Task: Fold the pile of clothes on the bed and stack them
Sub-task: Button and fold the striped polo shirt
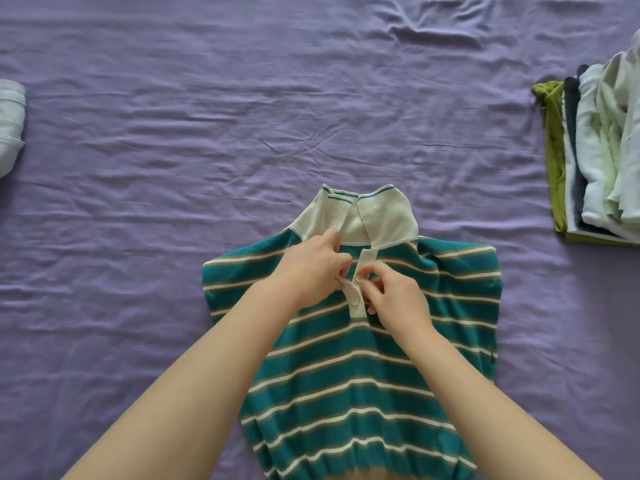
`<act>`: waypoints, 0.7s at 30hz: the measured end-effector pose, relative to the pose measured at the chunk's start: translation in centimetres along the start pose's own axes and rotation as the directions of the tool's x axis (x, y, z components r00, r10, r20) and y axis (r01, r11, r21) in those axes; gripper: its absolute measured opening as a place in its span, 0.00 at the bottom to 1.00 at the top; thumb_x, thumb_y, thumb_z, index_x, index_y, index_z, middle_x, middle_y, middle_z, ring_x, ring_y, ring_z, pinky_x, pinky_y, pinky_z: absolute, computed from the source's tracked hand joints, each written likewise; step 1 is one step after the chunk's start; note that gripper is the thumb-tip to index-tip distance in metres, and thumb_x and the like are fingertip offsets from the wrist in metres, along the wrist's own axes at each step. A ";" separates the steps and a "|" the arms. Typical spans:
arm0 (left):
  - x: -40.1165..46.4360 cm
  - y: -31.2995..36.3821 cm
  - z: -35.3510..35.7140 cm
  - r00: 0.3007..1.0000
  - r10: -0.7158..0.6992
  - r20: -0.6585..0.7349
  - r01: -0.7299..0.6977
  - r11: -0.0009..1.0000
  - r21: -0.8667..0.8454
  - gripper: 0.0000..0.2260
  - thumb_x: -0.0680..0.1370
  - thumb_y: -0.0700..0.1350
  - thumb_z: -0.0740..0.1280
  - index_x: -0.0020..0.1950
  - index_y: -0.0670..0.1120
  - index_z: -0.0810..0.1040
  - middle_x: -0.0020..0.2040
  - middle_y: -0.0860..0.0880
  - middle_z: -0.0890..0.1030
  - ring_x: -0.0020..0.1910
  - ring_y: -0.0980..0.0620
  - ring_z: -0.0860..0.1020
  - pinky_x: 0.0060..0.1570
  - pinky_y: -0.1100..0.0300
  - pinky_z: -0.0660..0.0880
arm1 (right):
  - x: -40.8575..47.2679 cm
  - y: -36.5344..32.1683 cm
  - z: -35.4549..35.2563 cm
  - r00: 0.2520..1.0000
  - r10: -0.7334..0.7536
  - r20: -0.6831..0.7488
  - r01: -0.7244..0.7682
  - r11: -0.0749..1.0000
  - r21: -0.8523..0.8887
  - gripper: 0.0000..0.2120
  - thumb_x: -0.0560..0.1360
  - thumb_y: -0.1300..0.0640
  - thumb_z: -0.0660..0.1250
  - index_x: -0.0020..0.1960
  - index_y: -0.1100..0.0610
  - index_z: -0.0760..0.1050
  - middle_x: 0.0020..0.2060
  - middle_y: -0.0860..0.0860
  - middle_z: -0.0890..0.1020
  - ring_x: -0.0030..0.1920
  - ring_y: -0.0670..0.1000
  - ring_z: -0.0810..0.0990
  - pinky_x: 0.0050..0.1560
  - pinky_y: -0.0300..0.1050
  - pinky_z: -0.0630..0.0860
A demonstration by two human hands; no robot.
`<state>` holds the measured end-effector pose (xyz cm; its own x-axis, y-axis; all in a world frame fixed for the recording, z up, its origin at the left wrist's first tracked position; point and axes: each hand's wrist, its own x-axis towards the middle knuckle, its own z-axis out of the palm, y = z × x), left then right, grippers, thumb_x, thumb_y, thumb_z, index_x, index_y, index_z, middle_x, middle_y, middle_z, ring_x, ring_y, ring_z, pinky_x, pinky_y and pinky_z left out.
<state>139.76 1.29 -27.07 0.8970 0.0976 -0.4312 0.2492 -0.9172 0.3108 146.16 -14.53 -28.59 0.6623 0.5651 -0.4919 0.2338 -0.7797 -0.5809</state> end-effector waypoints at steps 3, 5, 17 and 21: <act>0.6 0.1 -1.2 0.999 0.034 0.039 -0.031 0.996 -0.089 0.08 0.75 0.51 0.68 0.52 0.50 0.76 0.59 0.52 0.70 0.46 0.52 0.71 0.40 0.55 0.71 | 0.6 -0.3 -0.4 0.999 0.043 0.024 -0.042 0.999 -0.019 0.02 0.78 0.51 0.64 0.47 0.48 0.75 0.37 0.45 0.80 0.37 0.48 0.80 0.43 0.51 0.80; 0.9 0.1 -1.7 0.997 0.040 0.068 -0.028 0.985 -0.173 0.07 0.76 0.48 0.67 0.52 0.48 0.77 0.55 0.52 0.75 0.50 0.50 0.75 0.45 0.53 0.74 | 0.9 -0.4 -0.7 0.997 0.057 0.047 -0.058 0.998 0.020 0.02 0.77 0.52 0.66 0.46 0.49 0.77 0.39 0.46 0.81 0.39 0.48 0.81 0.45 0.50 0.80; 1.5 0.4 -0.5 0.998 0.024 0.066 -0.006 0.965 -0.263 0.07 0.77 0.45 0.67 0.53 0.46 0.80 0.50 0.50 0.76 0.49 0.49 0.75 0.48 0.54 0.74 | 2.4 -0.6 -1.6 0.980 0.070 0.188 -0.116 0.963 0.243 0.03 0.77 0.57 0.67 0.48 0.53 0.79 0.41 0.48 0.83 0.39 0.44 0.81 0.39 0.33 0.75; 1.2 0.4 -0.2 1.000 -0.005 0.022 0.010 0.967 -0.256 0.07 0.77 0.47 0.67 0.54 0.48 0.78 0.50 0.51 0.79 0.49 0.50 0.76 0.47 0.54 0.74 | 2.5 -0.3 -1.8 0.977 0.061 0.205 -0.121 0.948 0.295 0.05 0.77 0.57 0.66 0.51 0.54 0.80 0.41 0.48 0.83 0.38 0.44 0.80 0.44 0.36 0.75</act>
<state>141.05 1.11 -27.33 0.8877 0.0935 -0.4509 0.3435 -0.7865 0.5132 149.01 -13.41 -28.48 0.5155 0.5600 -0.6485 -0.0679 -0.7278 -0.6824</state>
